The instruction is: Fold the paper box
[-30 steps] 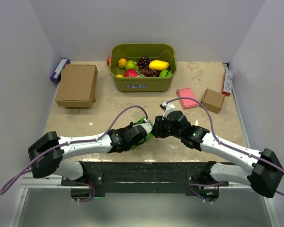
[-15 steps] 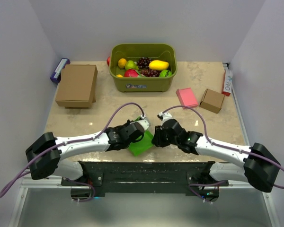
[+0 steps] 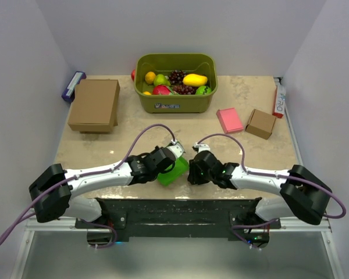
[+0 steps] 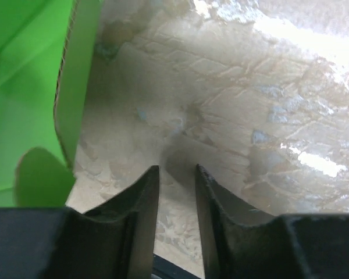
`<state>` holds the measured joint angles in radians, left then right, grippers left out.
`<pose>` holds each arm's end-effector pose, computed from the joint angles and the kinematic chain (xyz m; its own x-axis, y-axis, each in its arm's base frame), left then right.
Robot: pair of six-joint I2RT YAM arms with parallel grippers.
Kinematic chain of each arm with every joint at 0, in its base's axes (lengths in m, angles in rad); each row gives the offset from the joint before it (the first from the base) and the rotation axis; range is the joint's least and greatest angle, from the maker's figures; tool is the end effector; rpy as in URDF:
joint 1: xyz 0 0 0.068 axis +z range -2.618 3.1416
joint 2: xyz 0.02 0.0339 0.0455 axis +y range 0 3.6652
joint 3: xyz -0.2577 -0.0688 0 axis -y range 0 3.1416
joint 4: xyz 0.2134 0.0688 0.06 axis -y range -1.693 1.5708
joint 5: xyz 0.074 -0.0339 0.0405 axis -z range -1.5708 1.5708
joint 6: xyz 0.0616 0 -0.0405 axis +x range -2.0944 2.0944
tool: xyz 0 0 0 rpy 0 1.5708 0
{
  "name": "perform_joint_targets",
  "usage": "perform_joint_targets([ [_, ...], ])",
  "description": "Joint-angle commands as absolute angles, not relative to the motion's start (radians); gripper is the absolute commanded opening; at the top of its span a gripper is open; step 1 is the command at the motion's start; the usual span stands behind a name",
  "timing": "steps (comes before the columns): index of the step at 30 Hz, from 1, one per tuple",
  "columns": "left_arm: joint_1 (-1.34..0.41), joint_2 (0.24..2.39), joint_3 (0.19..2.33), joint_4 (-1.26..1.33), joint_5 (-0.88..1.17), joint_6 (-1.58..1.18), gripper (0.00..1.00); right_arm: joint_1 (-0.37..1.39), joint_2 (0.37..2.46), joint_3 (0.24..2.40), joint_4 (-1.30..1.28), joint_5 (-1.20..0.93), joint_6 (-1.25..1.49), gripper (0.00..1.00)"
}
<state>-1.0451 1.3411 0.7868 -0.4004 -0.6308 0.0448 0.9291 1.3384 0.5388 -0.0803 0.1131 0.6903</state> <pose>0.1548 -0.1944 0.2021 -0.3855 0.7366 -0.5557 0.5453 0.6677 0.5067 0.1484 0.1870 0.1489 -0.8351 -0.0606 -0.5467 -0.2868 0.8961 0.3387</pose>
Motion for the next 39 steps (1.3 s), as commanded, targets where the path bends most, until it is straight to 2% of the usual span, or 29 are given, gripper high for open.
perform_joint_targets([
  [1,-1.042,1.321,0.775,-0.356,-0.617,0.032,0.00,0.934,1.287,0.538,-0.086,0.137,0.701,0.44],
  [3,-1.042,1.328,0.778,-0.359,-0.621,0.034,0.00,0.934,1.205,0.545,-0.121,0.143,0.695,0.56],
  [6,-1.043,1.331,0.781,-0.360,-0.621,0.035,0.00,0.934,1.081,0.574,-0.193,0.181,0.689,0.62],
  [12,-1.055,1.318,0.779,-0.356,-0.623,0.051,0.00,0.933,0.916,0.635,-0.270,0.279,0.660,0.63],
  [16,-1.074,1.309,0.776,-0.354,-0.627,0.058,0.00,0.931,0.946,0.647,-0.169,0.226,0.641,0.49],
  [20,-1.091,1.289,0.769,-0.348,-0.641,0.063,0.00,0.928,1.035,0.652,-0.088,0.190,0.637,0.44],
  [26,-1.123,1.278,0.756,-0.337,-0.663,0.077,0.00,0.905,1.094,0.660,0.031,0.127,0.620,0.43],
  [39,-1.157,1.259,0.752,-0.341,-0.701,0.080,0.00,0.868,1.241,0.618,0.189,0.135,0.586,0.38],
])
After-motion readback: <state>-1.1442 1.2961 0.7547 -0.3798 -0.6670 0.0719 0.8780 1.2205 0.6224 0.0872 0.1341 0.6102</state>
